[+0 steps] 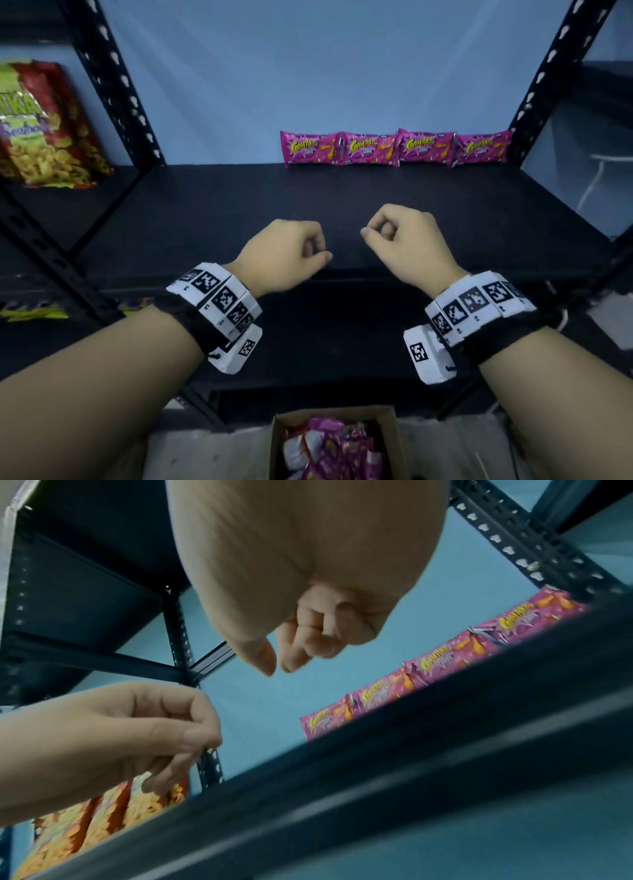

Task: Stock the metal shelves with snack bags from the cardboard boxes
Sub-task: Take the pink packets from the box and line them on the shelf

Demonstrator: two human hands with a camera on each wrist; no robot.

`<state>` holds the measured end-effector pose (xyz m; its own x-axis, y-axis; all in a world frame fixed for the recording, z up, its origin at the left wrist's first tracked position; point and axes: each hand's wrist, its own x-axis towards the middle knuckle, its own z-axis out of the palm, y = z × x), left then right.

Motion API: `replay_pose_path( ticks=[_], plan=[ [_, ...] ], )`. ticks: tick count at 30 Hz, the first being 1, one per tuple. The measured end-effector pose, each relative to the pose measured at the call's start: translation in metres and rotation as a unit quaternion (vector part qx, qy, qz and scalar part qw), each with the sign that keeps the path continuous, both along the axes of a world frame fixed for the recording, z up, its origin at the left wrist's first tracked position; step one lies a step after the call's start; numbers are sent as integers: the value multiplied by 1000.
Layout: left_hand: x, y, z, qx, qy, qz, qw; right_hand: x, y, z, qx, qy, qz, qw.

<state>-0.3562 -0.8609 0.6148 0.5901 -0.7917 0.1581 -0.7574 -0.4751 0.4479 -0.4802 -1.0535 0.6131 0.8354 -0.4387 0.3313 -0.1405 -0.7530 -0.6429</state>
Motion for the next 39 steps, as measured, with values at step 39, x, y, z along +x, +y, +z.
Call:
replay_pose_path(
  ticks=[39],
  plan=[
    [-138, 83, -812, 341, 295, 16, 892, -134, 117, -813, 327, 547, -27, 770]
  ],
)
